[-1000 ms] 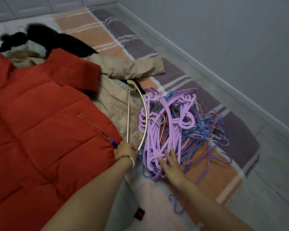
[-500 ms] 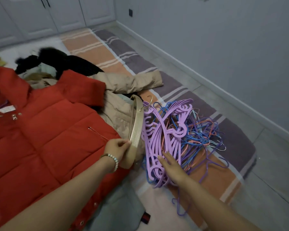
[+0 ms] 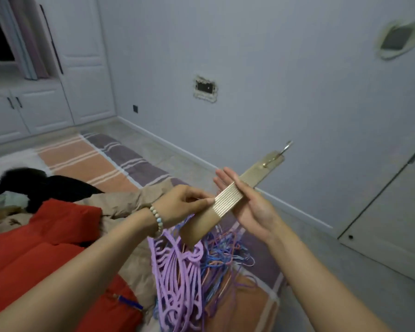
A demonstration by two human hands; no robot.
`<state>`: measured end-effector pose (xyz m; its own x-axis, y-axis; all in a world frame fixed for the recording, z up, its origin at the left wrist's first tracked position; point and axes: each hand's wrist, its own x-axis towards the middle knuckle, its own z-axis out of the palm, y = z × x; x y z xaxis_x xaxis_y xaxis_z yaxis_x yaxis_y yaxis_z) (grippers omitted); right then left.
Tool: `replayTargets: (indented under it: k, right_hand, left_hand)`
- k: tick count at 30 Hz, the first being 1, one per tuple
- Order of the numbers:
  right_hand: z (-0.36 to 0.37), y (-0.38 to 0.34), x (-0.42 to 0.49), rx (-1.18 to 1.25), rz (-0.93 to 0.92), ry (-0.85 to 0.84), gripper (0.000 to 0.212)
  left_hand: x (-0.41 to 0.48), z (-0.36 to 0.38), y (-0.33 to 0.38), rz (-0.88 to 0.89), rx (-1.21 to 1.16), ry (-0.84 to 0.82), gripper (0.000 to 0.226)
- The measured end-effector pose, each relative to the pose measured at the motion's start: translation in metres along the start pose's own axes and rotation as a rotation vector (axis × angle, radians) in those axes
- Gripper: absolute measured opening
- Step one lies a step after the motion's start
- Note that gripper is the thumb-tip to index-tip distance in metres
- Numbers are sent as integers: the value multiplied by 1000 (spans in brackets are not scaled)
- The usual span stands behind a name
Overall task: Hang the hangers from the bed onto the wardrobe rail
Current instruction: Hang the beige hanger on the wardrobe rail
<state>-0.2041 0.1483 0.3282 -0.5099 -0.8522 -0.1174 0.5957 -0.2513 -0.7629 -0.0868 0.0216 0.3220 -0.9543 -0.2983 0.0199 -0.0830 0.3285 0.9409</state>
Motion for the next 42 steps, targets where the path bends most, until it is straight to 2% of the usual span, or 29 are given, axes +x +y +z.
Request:
replayTargets:
  k: [3, 7, 12, 15, 20, 24, 26, 31, 35, 36, 39, 42]
  right_hand:
    - [6, -80, -52, -21, -109, -36, 40]
    - [16, -169, -144, -283, -305, -20, 46]
    - [31, -262, -272, -699, -539, 195, 40]
    - [31, -303, -348, -833, -696, 381, 39]
    - [14, -357, -478, -732, -937, 571, 39]
    - [-4, -385, -586, -679, -1053, 675, 35]
    - [-15, -396, -637, -650, -1099, 735, 34]
    - [-44, -421, -753, -616, -1218, 852, 51]
    - [-70, -439, -827, -719, -1303, 1152, 33]
    - [-78, -443, -843, -738, -1326, 1245, 38]
    - [-97, -459, -888, -775, -1356, 1436, 84]
    - [-108, -477, -923, -831, -1323, 1522, 95]
  left_hand:
    - [20, 20, 79, 22, -135, -104, 18]
    - [35, 56, 180, 98, -239, -322, 33]
    - [39, 125, 301, 300, -171, -422, 44]
    - [30, 182, 370, 460, -114, -474, 44]
    - [-6, 291, 472, 707, -140, -619, 42]
    - [-41, 388, 538, 858, -107, -677, 35]
    - [-61, 435, 566, 929, -97, -691, 39]
    - [-114, 545, 627, 1067, -165, -682, 48]
    - [-157, 628, 666, 1097, -205, -630, 45]
    - [-167, 648, 674, 1107, -209, -608, 42]
    - [-195, 704, 697, 1105, -277, -560, 29]
    - [-220, 753, 718, 1094, -331, -577, 27]
